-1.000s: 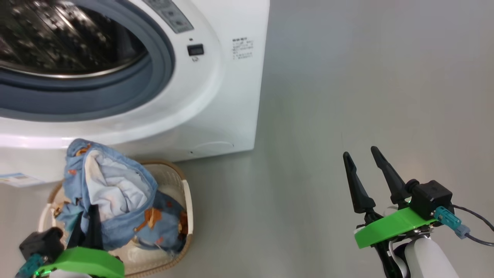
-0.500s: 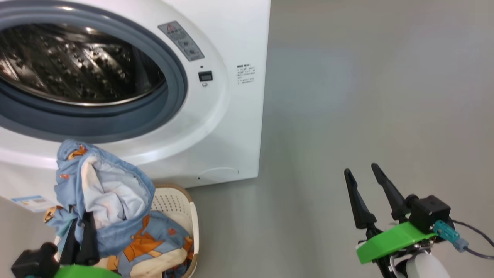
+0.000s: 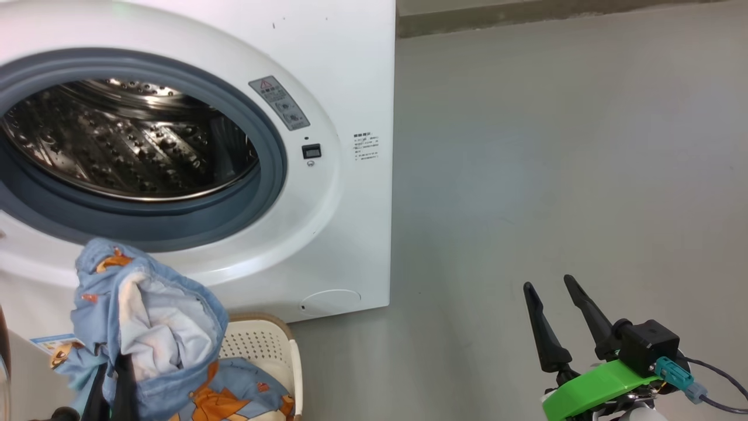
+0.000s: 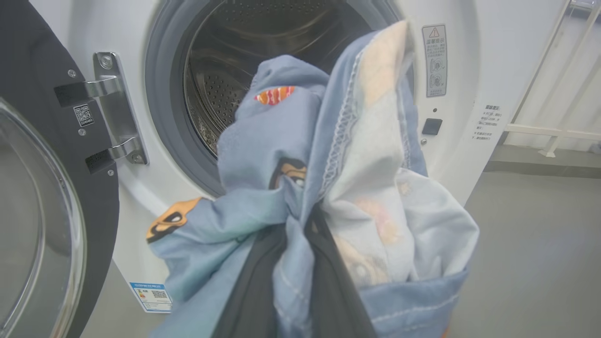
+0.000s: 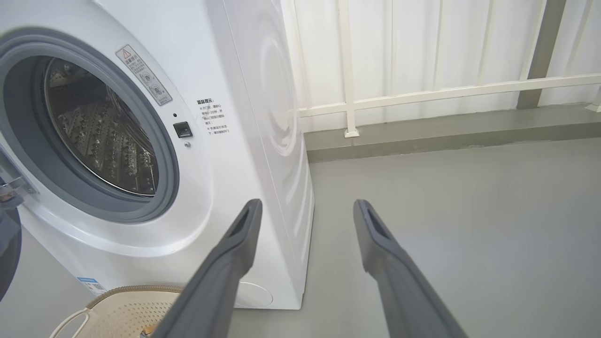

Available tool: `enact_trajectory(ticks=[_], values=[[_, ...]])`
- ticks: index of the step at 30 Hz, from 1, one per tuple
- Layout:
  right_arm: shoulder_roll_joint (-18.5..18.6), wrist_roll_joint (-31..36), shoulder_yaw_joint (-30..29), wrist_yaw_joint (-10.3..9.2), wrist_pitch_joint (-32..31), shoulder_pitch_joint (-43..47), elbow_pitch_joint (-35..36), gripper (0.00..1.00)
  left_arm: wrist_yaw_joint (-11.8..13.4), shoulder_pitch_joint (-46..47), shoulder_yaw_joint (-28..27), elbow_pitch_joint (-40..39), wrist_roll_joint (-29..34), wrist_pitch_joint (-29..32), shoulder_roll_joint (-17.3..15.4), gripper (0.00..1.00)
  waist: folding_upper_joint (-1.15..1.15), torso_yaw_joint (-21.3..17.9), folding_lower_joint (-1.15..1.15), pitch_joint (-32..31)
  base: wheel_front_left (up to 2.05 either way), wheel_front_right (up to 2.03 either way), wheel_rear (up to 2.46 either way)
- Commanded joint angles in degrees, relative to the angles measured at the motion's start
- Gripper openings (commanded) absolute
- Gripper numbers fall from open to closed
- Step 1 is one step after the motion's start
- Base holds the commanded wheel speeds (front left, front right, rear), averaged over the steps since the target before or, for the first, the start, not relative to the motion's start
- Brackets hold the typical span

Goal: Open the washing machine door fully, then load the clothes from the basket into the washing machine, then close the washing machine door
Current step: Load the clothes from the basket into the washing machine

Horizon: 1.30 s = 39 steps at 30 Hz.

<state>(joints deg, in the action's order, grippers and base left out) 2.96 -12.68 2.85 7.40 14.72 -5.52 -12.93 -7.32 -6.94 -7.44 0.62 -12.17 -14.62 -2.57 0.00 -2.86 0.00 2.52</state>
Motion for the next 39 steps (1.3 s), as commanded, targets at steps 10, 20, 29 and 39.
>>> enact_trajectory(ticks=[10,20,29,39], values=[[-0.08,0.64,0.9,0.09,0.28,-0.02,1.7,1.0,0.73,0.49,-0.98,-2.92,-0.52,-0.38,-0.32,0.0,0.0,0.17,0.0,0.23,0.0,0.0,0.0],[-0.08,0.16,1.11,0.09,0.28,-0.93,2.34,1.0,0.78,3.97,-0.77,-2.02,-1.55,-0.38,-0.32,0.0,0.0,-1.02,0.0,4.33,0.0,0.0,0.0],[-0.08,0.24,1.0,0.09,0.28,-2.74,3.24,1.0,0.4,11.52,-1.62,-0.39,-1.07,-0.38,-0.32,0.0,0.0,-1.86,0.0,11.21,0.0,0.0,0.0],[-0.08,0.44,1.91,0.09,0.28,-6.72,4.45,1.0,-0.11,24.83,-2.76,3.94,0.6,-0.38,-1.77,0.0,0.0,-2.74,0.0,21.12,0.0,0.0,0.0]])
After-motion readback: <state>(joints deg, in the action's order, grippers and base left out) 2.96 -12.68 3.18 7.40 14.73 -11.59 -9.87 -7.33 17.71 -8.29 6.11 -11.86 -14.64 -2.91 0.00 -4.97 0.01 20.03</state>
